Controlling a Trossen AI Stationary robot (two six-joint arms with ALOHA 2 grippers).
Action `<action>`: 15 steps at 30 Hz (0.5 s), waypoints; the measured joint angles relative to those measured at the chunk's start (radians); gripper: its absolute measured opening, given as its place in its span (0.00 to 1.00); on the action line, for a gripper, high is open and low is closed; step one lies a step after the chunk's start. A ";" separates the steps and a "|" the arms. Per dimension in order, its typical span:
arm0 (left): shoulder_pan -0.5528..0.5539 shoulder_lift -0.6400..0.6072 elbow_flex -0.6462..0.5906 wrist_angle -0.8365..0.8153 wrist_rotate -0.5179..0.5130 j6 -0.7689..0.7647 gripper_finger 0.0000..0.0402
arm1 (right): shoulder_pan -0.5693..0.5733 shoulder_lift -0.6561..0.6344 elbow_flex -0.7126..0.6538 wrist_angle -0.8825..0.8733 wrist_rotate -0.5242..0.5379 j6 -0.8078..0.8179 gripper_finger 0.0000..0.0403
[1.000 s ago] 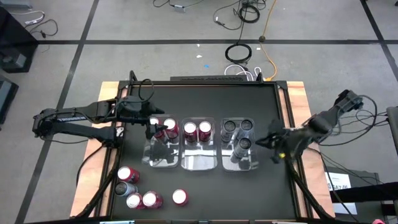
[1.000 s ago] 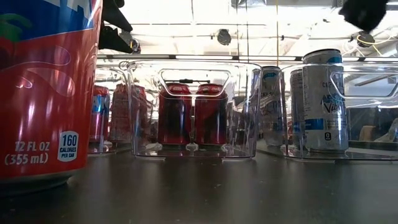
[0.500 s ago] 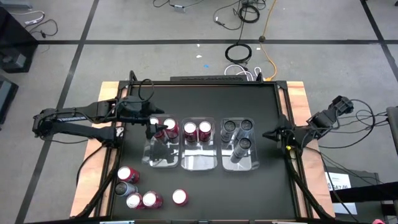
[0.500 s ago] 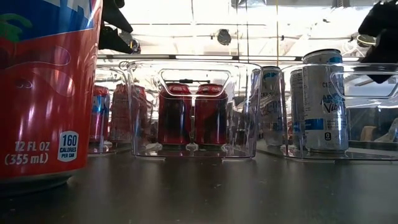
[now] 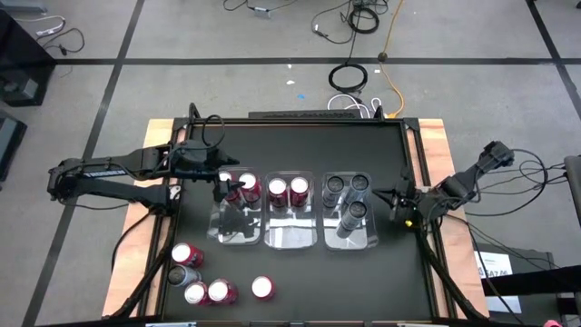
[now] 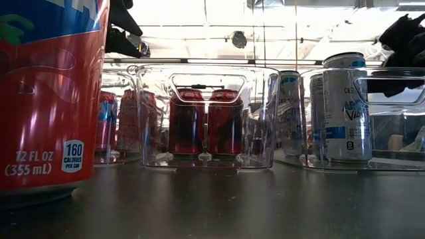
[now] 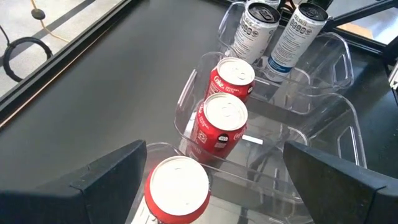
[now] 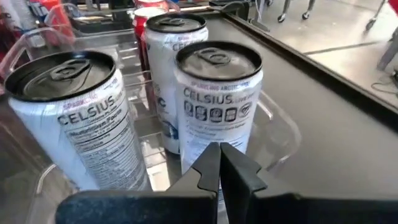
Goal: Sort soda cans
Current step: Put the left red soda can into the left transparent bin
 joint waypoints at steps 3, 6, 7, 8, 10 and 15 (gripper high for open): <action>0.000 0.000 0.000 0.000 0.000 0.000 0.96 | 0.003 0.000 -0.002 0.001 -0.021 -0.005 0.01; 0.000 0.000 0.000 0.000 0.000 -0.001 0.96 | 0.003 0.000 -0.002 0.001 -0.022 -0.005 0.01; 0.000 0.000 0.000 0.000 0.000 -0.001 0.96 | 0.003 0.000 -0.002 0.001 -0.022 -0.005 0.01; 0.000 0.000 0.000 0.000 0.000 -0.001 0.96 | 0.003 0.000 -0.002 0.001 -0.022 0.003 0.01; 0.000 0.000 0.000 0.000 0.000 -0.003 0.96 | 0.003 0.000 -0.002 0.000 -0.024 0.027 0.01; 0.000 0.000 0.000 0.000 0.000 -0.002 0.96 | 0.003 0.000 -0.002 -0.002 -0.046 0.148 0.01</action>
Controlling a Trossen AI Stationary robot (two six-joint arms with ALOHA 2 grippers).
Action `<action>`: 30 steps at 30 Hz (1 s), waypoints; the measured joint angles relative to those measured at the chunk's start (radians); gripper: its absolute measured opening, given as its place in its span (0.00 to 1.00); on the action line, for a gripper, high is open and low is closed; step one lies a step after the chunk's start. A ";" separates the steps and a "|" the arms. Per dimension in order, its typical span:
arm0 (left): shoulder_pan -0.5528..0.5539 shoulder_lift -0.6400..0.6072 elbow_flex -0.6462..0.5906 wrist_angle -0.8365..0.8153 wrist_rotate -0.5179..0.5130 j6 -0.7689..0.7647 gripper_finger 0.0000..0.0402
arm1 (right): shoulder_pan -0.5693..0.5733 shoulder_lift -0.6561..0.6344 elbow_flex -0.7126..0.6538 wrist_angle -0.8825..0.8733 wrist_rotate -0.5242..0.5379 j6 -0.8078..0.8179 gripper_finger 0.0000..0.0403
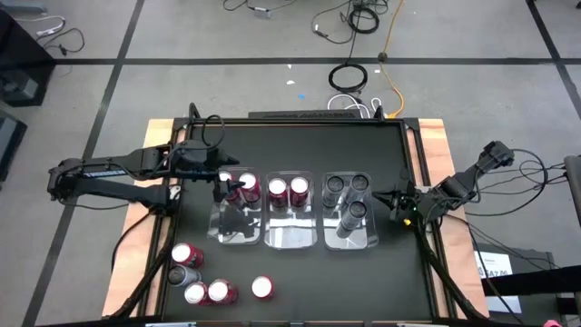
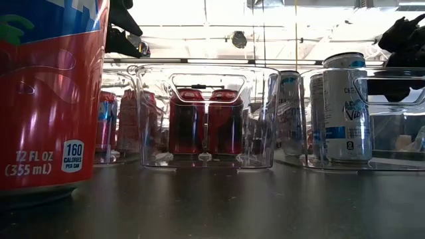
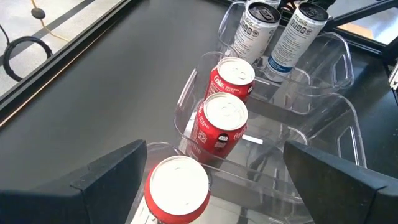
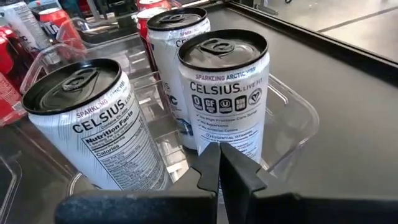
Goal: Sort soda cans
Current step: Put the left red soda can into the left transparent bin
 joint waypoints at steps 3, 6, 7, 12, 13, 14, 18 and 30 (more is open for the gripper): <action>0.000 0.000 0.000 0.000 0.000 0.000 0.96 | 0.000 0.000 0.000 -0.002 -0.004 -0.003 0.01; 0.000 0.000 0.000 0.000 0.000 0.000 0.96 | 0.002 -0.014 0.000 0.001 -0.047 -0.045 0.01; 0.000 0.000 0.000 0.000 0.000 0.000 0.96 | 0.002 -0.023 0.000 0.009 -0.064 -0.068 0.01; 0.000 0.000 0.000 0.000 -0.004 0.004 0.96 | 0.002 -0.109 -0.002 0.106 -0.137 -0.249 0.01; 0.000 0.000 0.000 0.000 -0.009 0.004 0.96 | 0.002 -0.134 -0.008 0.124 -0.139 -0.279 0.01; 0.000 0.000 0.000 0.000 -0.016 0.004 0.96 | 0.000 -0.158 -0.016 0.133 -0.141 -0.302 0.01; 0.000 0.000 0.000 0.001 -0.030 0.004 0.96 | -0.015 -0.239 -0.082 0.184 -0.167 -0.343 0.01; 0.000 0.000 0.000 0.019 -0.050 0.003 0.96 | -0.127 -0.239 -0.089 0.205 -0.230 -0.420 0.01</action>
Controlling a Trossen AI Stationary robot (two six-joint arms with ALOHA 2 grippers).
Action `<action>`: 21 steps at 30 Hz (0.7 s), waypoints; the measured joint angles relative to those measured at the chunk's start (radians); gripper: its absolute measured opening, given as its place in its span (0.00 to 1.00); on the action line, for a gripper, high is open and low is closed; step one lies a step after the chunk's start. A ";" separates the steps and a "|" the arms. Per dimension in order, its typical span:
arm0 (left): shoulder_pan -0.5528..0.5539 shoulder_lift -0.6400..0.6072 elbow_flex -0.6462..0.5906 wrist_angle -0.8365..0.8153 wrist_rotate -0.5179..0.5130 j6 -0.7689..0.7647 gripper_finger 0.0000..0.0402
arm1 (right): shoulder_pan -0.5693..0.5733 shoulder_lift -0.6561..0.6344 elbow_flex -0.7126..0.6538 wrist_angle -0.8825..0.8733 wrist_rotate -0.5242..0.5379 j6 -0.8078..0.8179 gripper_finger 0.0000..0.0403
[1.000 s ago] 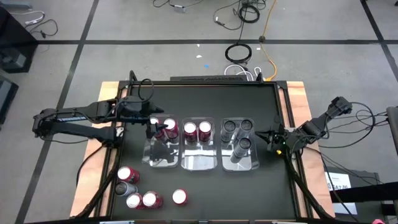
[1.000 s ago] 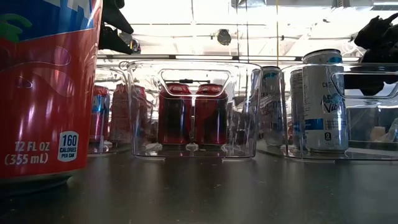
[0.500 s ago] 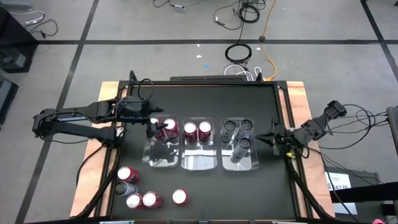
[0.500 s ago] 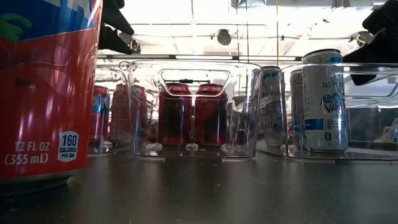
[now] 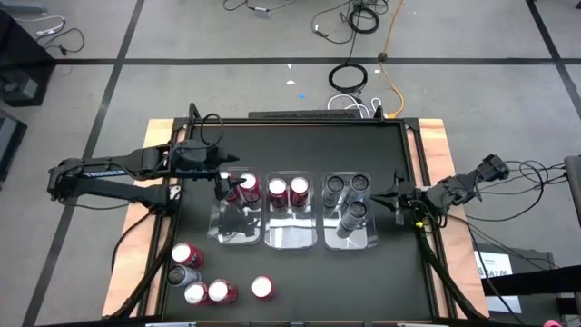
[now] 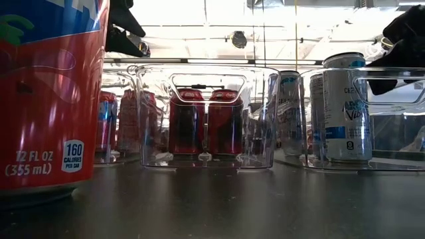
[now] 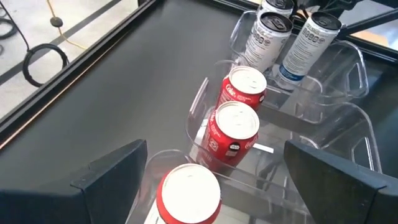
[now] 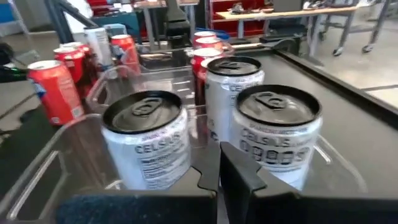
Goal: Sort soda cans
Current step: Put the left red soda can into the left transparent bin
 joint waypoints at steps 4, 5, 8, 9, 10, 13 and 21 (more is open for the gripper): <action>0.000 0.000 0.000 0.000 -0.002 0.000 0.96 | -0.050 0.000 -0.008 0.048 -0.066 -0.029 0.01; 0.000 0.000 0.000 0.000 -0.002 0.000 0.96 | -0.063 0.000 -0.011 0.064 -0.085 -0.044 0.01; 0.000 0.000 0.000 0.000 -0.002 0.000 0.96 | -0.103 0.000 -0.015 0.094 -0.136 -0.068 0.01; 0.000 0.000 0.000 0.000 -0.002 -0.001 0.96 | -0.117 0.000 -0.016 0.092 -0.154 -0.070 0.01; 0.000 0.000 0.000 0.000 -0.002 -0.001 0.96 | -0.130 0.000 -0.016 0.091 -0.175 -0.070 0.01; 0.000 0.000 0.000 0.000 -0.002 -0.001 0.96 | -0.163 0.000 -0.016 0.092 -0.234 -0.070 0.01; 0.000 0.000 0.000 0.000 -0.002 -0.003 0.96 | -0.267 0.000 -0.044 0.211 -0.365 -0.119 0.01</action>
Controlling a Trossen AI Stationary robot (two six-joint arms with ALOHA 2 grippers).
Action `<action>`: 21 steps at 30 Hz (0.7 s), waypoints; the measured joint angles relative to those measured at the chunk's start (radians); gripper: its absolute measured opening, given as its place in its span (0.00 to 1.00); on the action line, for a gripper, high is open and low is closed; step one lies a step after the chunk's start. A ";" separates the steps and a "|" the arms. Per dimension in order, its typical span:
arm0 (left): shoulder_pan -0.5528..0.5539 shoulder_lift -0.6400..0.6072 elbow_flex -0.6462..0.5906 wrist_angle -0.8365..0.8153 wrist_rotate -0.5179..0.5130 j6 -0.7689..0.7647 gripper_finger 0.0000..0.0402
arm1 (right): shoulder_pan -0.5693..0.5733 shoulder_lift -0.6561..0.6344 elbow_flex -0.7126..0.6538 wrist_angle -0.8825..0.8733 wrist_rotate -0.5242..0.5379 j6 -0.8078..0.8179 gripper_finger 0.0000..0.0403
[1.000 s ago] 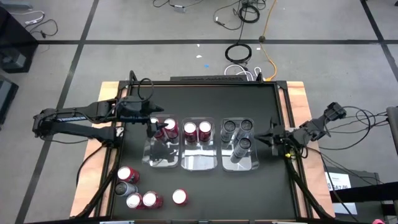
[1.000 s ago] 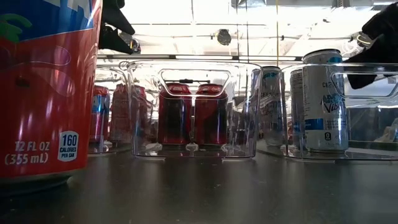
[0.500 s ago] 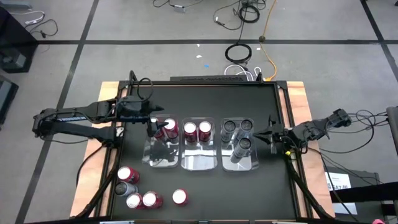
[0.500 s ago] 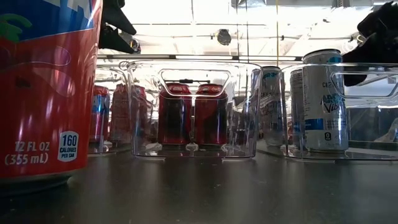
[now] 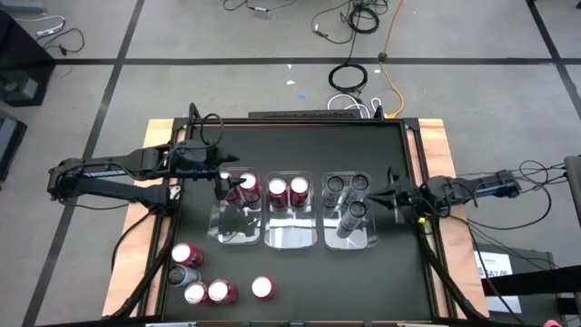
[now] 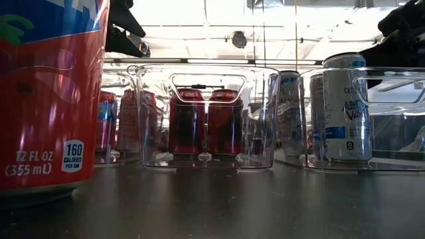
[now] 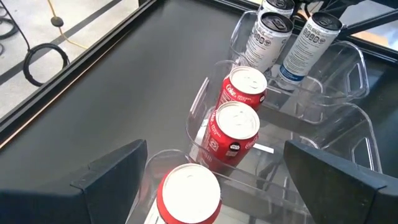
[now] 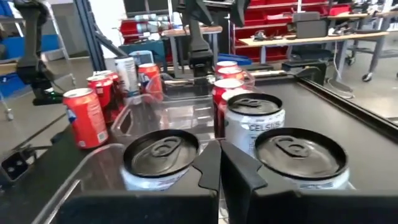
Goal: Sort soda cans
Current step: Put the left red soda can into the left transparent bin
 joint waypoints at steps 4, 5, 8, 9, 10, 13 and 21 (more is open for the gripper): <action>0.000 0.000 0.000 0.000 0.000 0.000 0.96 | -0.058 0.000 0.000 0.000 -0.036 -0.001 0.01; 0.000 0.000 0.000 0.000 0.000 0.000 0.96 | -0.071 0.000 0.000 0.000 -0.042 -0.002 0.01; 0.000 0.000 0.000 0.000 0.000 0.000 0.96 | -0.110 0.000 0.000 -0.002 -0.080 -0.008 0.01; 0.000 0.000 0.000 0.000 0.000 0.000 0.96 | -0.122 0.000 0.000 -0.002 -0.100 -0.008 0.01; 0.000 0.000 0.000 -0.001 0.000 0.000 0.96 | -0.131 0.000 -0.002 -0.002 -0.123 -0.007 0.01; 0.000 0.000 0.000 -0.002 0.001 0.000 0.96 | -0.156 0.000 -0.005 -0.006 -0.190 -0.008 0.01; 0.000 0.000 0.000 -0.004 0.002 0.002 0.96 | -0.200 0.000 -0.005 -0.010 -0.246 -0.015 0.01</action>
